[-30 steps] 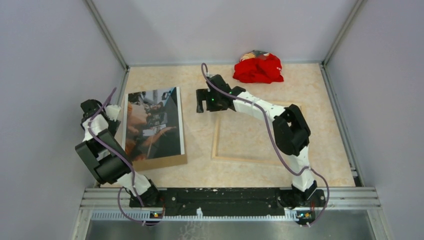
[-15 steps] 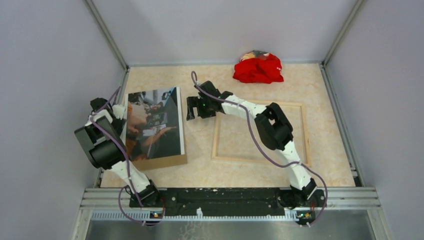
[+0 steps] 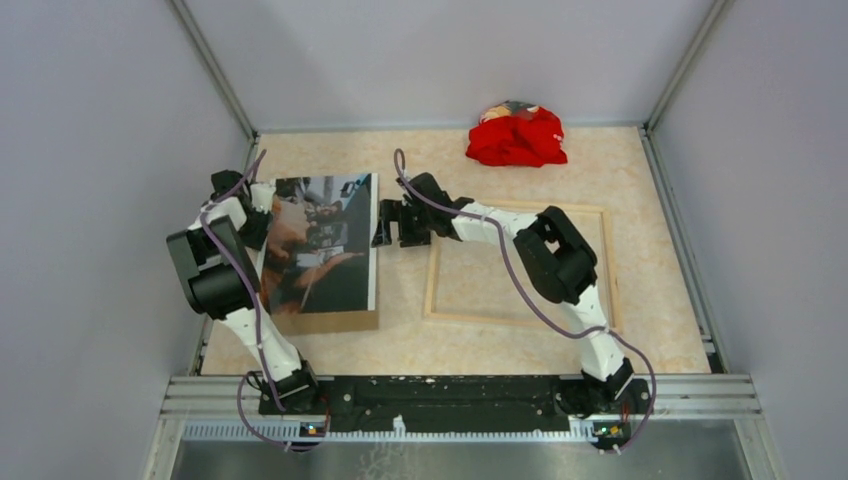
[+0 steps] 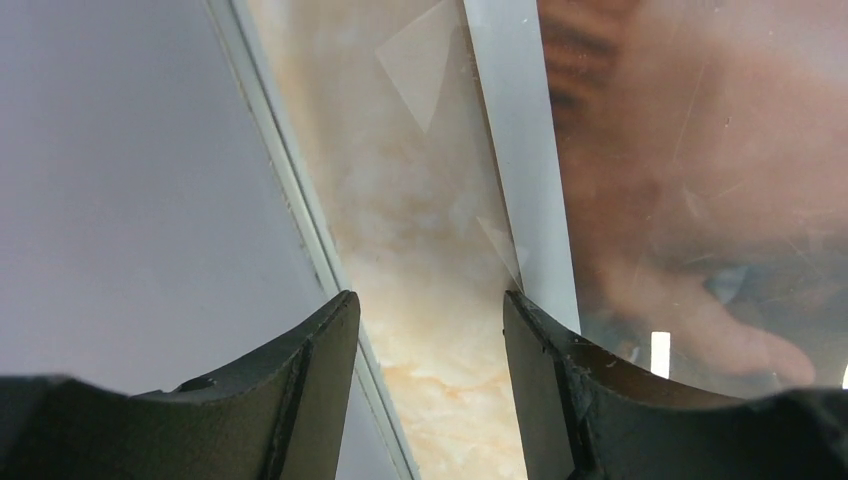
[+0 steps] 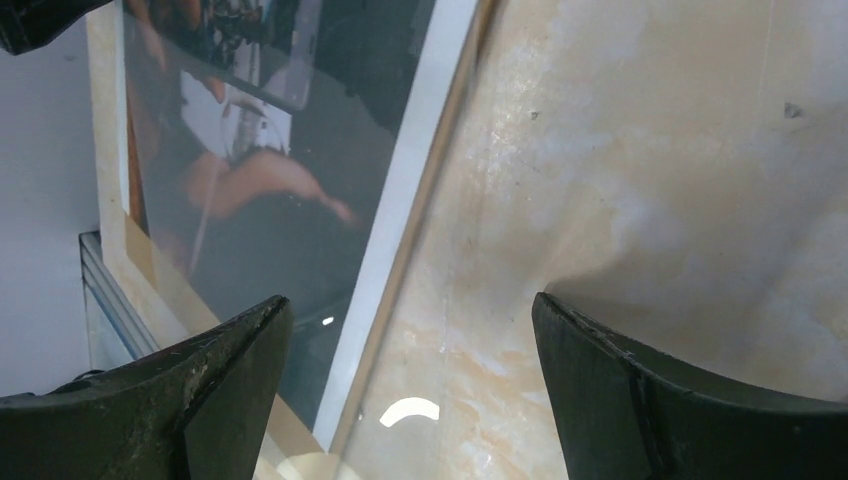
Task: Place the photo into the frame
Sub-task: Pick up the photo frame item at the center of the board.
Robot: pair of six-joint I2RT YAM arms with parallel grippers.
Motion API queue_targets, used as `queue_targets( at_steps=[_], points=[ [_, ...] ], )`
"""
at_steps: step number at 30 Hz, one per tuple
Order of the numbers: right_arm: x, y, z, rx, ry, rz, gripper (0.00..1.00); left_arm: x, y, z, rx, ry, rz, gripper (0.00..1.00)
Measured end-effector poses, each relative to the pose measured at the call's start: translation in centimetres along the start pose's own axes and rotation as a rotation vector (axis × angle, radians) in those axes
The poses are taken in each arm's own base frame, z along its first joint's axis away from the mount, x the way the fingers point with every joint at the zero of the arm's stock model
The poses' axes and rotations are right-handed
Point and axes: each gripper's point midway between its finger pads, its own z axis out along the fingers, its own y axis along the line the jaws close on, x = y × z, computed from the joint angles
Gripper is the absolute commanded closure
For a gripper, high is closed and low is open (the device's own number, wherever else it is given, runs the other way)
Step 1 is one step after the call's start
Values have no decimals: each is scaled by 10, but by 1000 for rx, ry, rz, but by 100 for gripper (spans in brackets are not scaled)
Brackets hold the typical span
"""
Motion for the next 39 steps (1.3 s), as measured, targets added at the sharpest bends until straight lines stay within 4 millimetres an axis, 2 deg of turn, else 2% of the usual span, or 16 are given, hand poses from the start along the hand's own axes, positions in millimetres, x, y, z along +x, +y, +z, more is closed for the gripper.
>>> queue_targets(
  at_steps=[4,7,22,30,34,39],
  points=[
    [5,3,-2,-26,-6,35,11,-21,-11,3,31,-36,7,38],
    [8,5,-3,-45,-6,60,12,-29,-17,3,48,-52,10,39],
    [18,15,-5,-181,3,222,18,-29,-24,3,57,-98,26,45],
    [26,17,-9,-258,29,328,32,-29,-26,2,59,-116,45,46],
    [33,23,-13,-303,58,377,43,-29,-27,2,62,-121,48,47],
    [31,32,-17,-353,63,397,57,-29,-28,2,64,-123,49,48]
  ],
)
